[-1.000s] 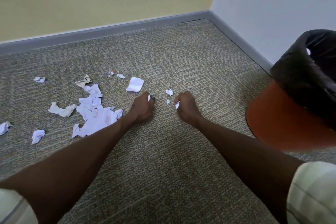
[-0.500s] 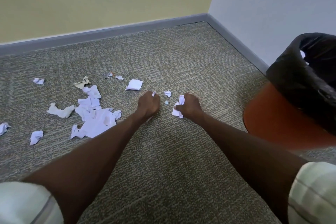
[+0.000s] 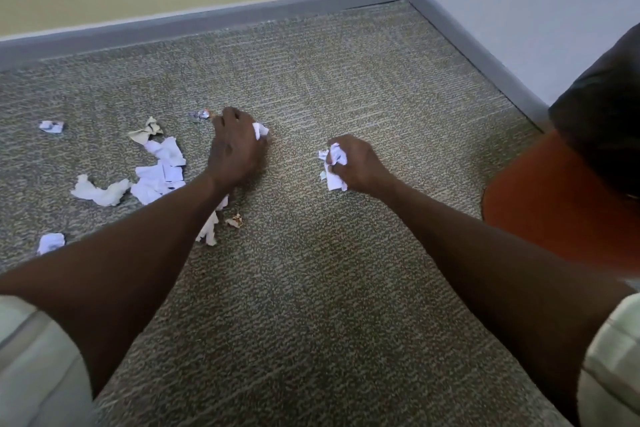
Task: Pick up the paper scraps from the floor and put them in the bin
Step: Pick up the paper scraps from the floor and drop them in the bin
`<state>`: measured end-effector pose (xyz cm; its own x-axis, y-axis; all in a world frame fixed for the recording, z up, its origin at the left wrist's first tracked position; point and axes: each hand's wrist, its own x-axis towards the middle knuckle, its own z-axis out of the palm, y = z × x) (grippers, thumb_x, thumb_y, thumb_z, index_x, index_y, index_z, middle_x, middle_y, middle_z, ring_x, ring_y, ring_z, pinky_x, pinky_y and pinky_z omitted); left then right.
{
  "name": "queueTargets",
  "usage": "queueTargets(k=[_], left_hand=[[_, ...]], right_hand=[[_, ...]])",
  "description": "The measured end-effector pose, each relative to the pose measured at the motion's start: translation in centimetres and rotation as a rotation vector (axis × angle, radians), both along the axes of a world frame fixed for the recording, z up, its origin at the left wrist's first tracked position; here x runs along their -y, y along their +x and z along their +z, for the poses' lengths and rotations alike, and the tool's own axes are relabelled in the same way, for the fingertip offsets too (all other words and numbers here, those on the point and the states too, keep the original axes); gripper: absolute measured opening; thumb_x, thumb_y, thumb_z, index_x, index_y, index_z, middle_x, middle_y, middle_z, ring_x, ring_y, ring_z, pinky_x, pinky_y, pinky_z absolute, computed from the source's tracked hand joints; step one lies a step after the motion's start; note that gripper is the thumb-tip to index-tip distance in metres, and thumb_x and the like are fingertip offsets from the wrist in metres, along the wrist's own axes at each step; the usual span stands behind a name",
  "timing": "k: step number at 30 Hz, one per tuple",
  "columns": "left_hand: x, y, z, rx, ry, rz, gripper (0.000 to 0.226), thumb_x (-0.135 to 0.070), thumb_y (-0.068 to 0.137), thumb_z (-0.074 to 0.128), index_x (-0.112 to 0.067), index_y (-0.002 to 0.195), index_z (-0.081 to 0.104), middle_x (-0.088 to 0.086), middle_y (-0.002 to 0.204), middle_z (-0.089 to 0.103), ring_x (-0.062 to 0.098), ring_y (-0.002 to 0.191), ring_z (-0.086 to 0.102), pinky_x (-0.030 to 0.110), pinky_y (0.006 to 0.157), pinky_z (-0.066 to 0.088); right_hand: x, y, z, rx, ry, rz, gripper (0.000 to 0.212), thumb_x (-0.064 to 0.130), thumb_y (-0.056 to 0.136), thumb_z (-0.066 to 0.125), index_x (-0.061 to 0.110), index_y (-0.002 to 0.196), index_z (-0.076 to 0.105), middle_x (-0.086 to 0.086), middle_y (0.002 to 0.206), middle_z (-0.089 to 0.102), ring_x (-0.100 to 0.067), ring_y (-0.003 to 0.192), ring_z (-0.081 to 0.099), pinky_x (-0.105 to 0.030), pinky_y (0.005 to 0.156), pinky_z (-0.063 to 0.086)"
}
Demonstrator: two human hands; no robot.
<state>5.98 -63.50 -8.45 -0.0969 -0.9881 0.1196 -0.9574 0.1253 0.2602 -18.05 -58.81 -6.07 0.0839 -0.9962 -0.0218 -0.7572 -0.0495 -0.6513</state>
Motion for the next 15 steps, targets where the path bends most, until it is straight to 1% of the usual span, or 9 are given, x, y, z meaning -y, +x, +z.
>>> queueTargets(k=[1, 3, 5, 7, 8, 11, 13, 14, 15], left_hand=[[0.5, 0.5, -0.8, 0.055, 0.039, -0.061, 0.048, -0.040, 0.094, 0.027, -0.010, 0.108, 0.061, 0.018, 0.110, 0.053, 0.038, 0.102, 0.048, 0.048, 0.090, 0.037], [0.8, 1.1, -2.1, 0.088, 0.088, -0.147, 0.052, -0.037, 0.094, 0.019, -0.005, 0.109, 0.058, 0.018, 0.111, 0.057, 0.040, 0.100, 0.052, 0.050, 0.088, 0.038], [0.0, 1.1, -1.2, 0.013, 0.086, -0.156, 0.041, -0.031, 0.096, 0.031, -0.002, 0.109, 0.056, 0.020, 0.110, 0.058, 0.040, 0.097, 0.054, 0.050, 0.084, 0.041], [-0.6, 0.9, -1.0, -0.064, 0.012, -0.202, 0.022, -0.016, 0.096, 0.045, -0.001, 0.108, 0.056, 0.022, 0.105, 0.053, 0.039, 0.089, 0.054, 0.049, 0.079, 0.045], [-1.0, 0.8, -0.8, -0.108, 0.001, -0.223, 0.018, -0.013, 0.097, 0.047, -0.003, 0.110, 0.055, 0.022, 0.105, 0.050, 0.037, 0.085, 0.054, 0.046, 0.077, 0.046], [-1.1, 0.5, -0.4, -0.218, 0.017, -0.160, 0.022, -0.022, 0.100, 0.047, -0.011, 0.118, 0.052, 0.022, 0.107, 0.045, 0.032, 0.075, 0.051, 0.040, 0.074, 0.045], [-0.7, 0.4, -0.3, -0.270, 0.064, -0.098, 0.025, -0.021, 0.098, 0.047, -0.013, 0.121, 0.052, 0.025, 0.111, 0.046, 0.037, 0.082, 0.054, 0.041, 0.078, 0.045], [-0.5, 0.4, -0.3, -0.292, 0.082, -0.078, 0.026, -0.022, 0.097, 0.046, -0.012, 0.121, 0.052, 0.026, 0.111, 0.048, 0.038, 0.088, 0.054, 0.040, 0.079, 0.043], [-0.3, 0.3, -0.3, -0.319, 0.087, -0.065, 0.026, -0.022, 0.098, 0.044, -0.011, 0.120, 0.052, 0.028, 0.111, 0.049, 0.038, 0.094, 0.054, 0.039, 0.079, 0.041]], right_hand=[[-0.2, 0.5, -0.4, -0.040, -0.041, 0.084, 0.014, 0.001, 0.083, 0.066, -0.007, 0.094, 0.065, -0.018, 0.093, 0.066, -0.029, 0.084, 0.062, -0.029, 0.068, 0.040], [-0.5, 1.2, -1.1, -0.090, -0.116, 0.153, 0.005, -0.002, 0.083, 0.061, -0.005, 0.082, 0.063, -0.018, 0.085, 0.065, -0.025, 0.077, 0.056, -0.030, 0.066, 0.034], [-0.3, 1.3, -1.5, -0.107, -0.143, 0.149, 0.007, -0.003, 0.082, 0.058, -0.003, 0.075, 0.060, -0.016, 0.080, 0.063, -0.025, 0.074, 0.055, -0.034, 0.065, 0.037], [-0.2, 1.4, -1.5, -0.100, -0.108, 0.115, 0.008, -0.001, 0.083, 0.057, -0.005, 0.077, 0.060, -0.016, 0.084, 0.061, -0.025, 0.076, 0.054, -0.034, 0.066, 0.037], [-0.2, 1.4, -1.4, -0.085, -0.082, 0.084, 0.011, 0.002, 0.084, 0.056, -0.005, 0.078, 0.061, -0.016, 0.086, 0.061, -0.026, 0.079, 0.055, -0.034, 0.067, 0.036], [-0.3, 1.2, -0.9, 0.048, -0.014, 0.020, 0.023, 0.014, 0.077, 0.048, 0.000, 0.076, 0.066, -0.016, 0.086, 0.066, -0.024, 0.081, 0.060, -0.031, 0.070, 0.042], [-0.2, 0.8, -0.4, 0.254, 0.137, -0.071, 0.022, 0.005, 0.074, 0.048, 0.013, 0.073, 0.069, -0.013, 0.085, 0.071, -0.026, 0.081, 0.068, -0.035, 0.071, 0.053], [-0.2, 0.6, -0.3, 0.351, 0.210, -0.134, 0.028, -0.001, 0.073, 0.048, 0.017, 0.072, 0.069, -0.012, 0.084, 0.071, -0.029, 0.081, 0.070, -0.039, 0.069, 0.056], [-0.1, 0.4, -0.1, 0.438, 0.260, -0.177, 0.032, -0.007, 0.075, 0.048, 0.017, 0.072, 0.069, -0.012, 0.081, 0.070, -0.031, 0.079, 0.069, -0.040, 0.066, 0.056]])
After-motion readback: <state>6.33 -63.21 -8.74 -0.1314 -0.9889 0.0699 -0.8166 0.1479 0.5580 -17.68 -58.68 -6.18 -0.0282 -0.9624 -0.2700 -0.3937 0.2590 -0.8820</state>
